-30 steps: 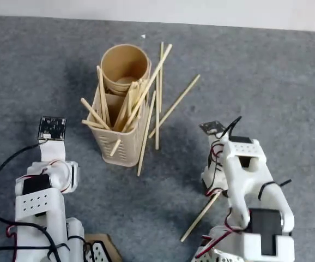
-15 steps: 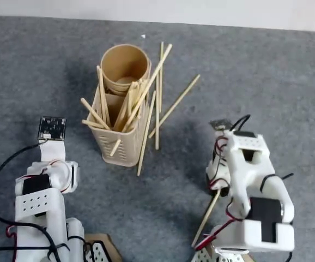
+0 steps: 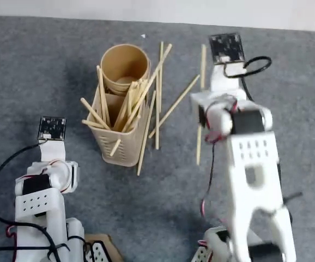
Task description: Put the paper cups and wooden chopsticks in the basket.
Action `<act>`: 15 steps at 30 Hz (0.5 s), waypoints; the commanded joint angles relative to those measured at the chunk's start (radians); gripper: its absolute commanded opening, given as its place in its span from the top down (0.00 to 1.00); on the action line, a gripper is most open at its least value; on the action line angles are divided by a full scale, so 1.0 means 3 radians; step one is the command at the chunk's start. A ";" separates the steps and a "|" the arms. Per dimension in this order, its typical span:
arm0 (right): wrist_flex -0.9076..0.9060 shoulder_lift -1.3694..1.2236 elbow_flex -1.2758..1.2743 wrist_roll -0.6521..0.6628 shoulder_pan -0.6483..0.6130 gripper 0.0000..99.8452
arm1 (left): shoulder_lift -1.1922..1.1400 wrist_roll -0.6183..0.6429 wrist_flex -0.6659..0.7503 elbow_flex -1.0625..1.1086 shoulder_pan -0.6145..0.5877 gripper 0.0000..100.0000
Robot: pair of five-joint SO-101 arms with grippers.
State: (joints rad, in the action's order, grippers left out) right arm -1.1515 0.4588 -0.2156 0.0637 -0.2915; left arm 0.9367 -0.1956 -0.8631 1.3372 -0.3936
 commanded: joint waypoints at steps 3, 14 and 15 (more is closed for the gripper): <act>0.0765 0.0811 0.0263 -0.0020 -0.0719 1.00 | 0.0003 -0.0036 0.0046 -0.0023 0.0043 0.77; 0.3204 0.0944 -0.0586 -0.0015 -0.1435 0.99 | 0.0003 -0.0036 0.0051 0.0003 0.0043 0.77; 0.3434 0.0944 -0.0754 -0.0015 -0.1501 0.99 | 0.0003 -0.0036 0.0051 0.0003 0.0043 0.77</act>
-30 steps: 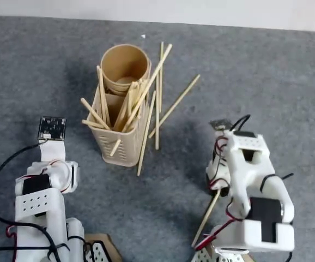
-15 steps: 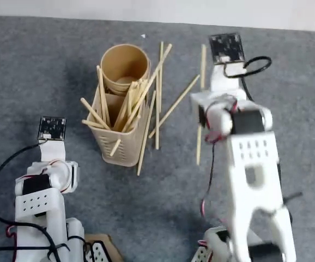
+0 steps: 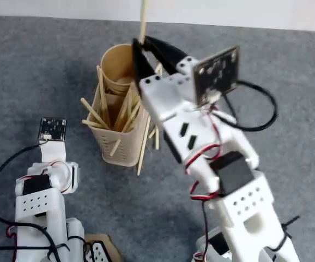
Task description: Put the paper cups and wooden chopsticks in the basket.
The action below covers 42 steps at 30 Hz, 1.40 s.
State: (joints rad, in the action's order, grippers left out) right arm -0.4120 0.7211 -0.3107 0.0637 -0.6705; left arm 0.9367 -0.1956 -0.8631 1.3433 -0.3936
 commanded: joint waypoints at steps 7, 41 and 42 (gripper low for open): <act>0.1373 0.0049 -0.1210 0.0425 -0.0432 0.99 | 0.0003 -0.0036 0.0051 -0.0018 0.0043 0.77; -0.1726 -0.1071 -0.0084 -0.1366 0.1245 0.74 | 0.0003 -0.0036 0.0051 -0.0018 0.0043 0.77; -0.1721 -0.1250 -0.0125 -0.1366 0.1204 0.74 | 0.0003 -0.0036 0.0051 -0.0018 0.0043 0.77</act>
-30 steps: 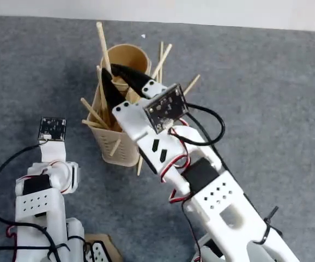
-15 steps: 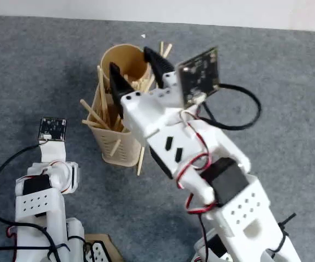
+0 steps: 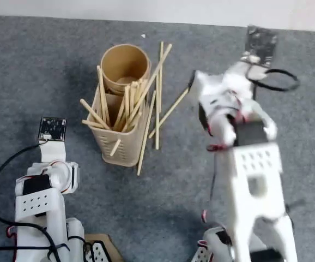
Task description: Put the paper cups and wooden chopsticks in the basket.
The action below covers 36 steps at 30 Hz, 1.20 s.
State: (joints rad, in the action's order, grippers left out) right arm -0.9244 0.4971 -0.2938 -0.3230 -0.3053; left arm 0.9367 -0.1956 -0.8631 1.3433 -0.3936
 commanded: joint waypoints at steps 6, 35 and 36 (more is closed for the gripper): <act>0.0662 -0.1414 -0.0274 -0.0113 -0.0258 0.74 | 0.0003 -0.0036 0.0051 -0.0018 0.0043 0.77; 0.1031 -0.2882 -0.0197 -0.0358 -0.0478 0.77 | 0.0003 -0.0036 0.0046 -0.0013 0.0043 0.77; 0.0882 -0.2882 -0.0141 -0.0358 -0.0432 0.80 | 0.0003 -0.0036 0.0046 -0.0013 0.0043 0.77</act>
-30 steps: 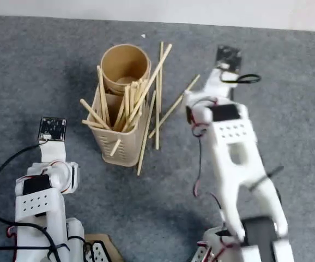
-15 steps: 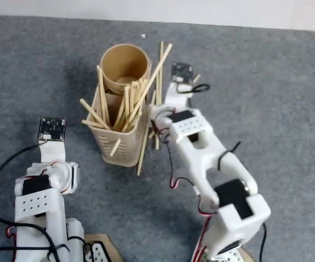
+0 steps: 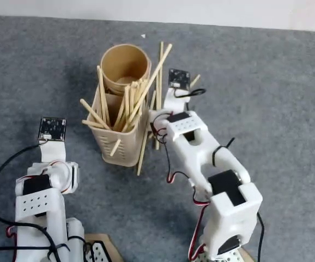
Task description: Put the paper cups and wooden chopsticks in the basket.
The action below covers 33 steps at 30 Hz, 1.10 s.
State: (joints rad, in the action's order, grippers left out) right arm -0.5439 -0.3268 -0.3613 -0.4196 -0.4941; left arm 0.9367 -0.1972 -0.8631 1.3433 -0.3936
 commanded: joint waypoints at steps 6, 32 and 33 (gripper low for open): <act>-0.1424 -0.0146 0.0647 -0.0041 0.0529 0.97 | 0.0003 -0.0031 0.0046 -0.0013 0.0043 0.77; -0.1629 -0.0161 0.1609 -0.0164 0.0258 0.80 | 0.0003 -0.0031 0.0046 -0.0013 0.0054 0.77; -0.1593 -0.0166 0.1593 -0.0210 0.0269 0.78 | 0.0003 -0.0031 0.0046 -0.0013 0.0054 0.77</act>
State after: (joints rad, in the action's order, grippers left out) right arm -1.0779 -0.3805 0.0775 -0.4196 -0.4081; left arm 0.9367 -0.1972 -0.8631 1.3433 -0.3936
